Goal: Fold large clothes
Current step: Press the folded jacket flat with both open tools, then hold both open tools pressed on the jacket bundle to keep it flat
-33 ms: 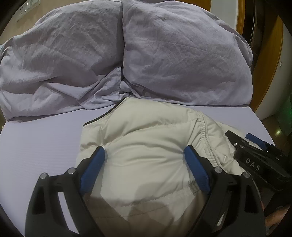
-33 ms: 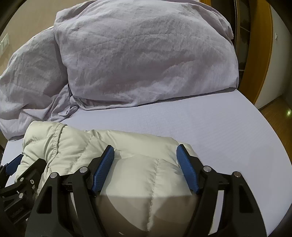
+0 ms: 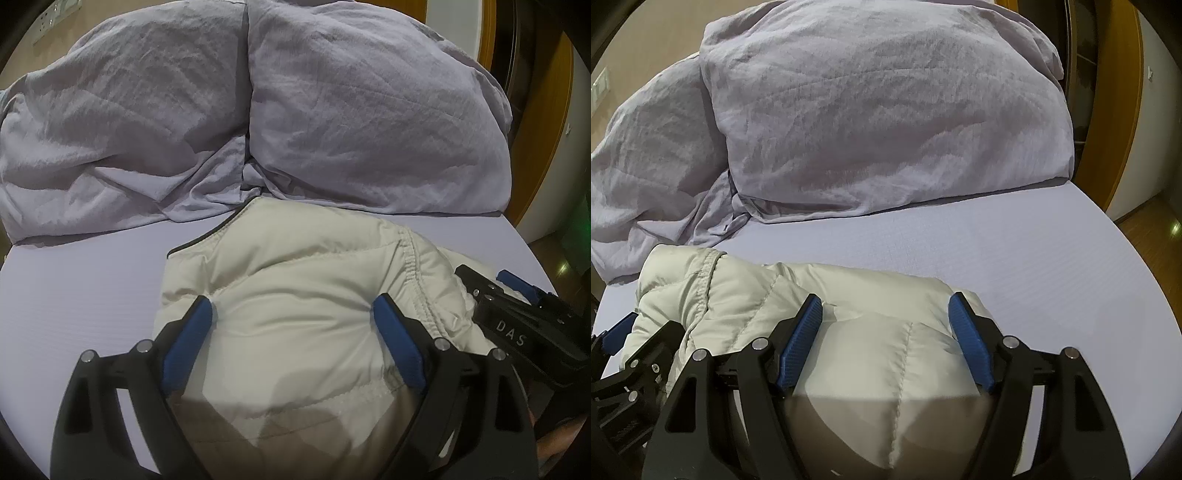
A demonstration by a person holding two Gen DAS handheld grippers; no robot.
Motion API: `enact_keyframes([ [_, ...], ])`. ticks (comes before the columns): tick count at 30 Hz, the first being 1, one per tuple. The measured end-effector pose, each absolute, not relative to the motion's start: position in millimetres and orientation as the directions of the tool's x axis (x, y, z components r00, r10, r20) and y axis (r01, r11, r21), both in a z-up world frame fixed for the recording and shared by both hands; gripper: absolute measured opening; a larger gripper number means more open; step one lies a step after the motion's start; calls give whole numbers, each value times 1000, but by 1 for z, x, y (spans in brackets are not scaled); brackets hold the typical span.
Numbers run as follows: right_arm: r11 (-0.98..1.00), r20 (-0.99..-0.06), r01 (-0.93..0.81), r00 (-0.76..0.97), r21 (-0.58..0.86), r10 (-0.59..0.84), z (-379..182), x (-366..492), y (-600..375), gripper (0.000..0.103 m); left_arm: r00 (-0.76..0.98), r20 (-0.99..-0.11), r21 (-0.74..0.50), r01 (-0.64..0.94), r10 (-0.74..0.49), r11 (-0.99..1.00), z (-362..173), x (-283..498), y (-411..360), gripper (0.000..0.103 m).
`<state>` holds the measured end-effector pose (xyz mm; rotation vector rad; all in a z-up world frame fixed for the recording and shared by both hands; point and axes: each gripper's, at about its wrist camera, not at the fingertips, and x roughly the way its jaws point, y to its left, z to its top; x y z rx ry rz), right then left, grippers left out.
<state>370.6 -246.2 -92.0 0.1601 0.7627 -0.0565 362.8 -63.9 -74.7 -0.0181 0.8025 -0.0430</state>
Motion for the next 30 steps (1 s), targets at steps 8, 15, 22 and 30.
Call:
enact_keyframes([
  [8, 986, -692, 113, 721, 124, 4, -97, 373, -246, 74, 696, -716, -41, 35, -54, 999, -79, 363, -65, 90],
  [15, 986, -693, 116, 721, 120, -1, -101, 374, -246, 74, 697, -715, -41, 35, -54, 999, -80, 364, -65, 90],
  [22, 986, -694, 112, 720, 120, 2, -100, 375, -246, 74, 698, -714, -42, 36, -55, 998, -81, 364, -65, 90],
  [30, 985, -700, 118, 715, 126, 4, -104, 377, -247, 75, 698, -714, -42, 35, -55, 998, -81, 364, -65, 91],
])
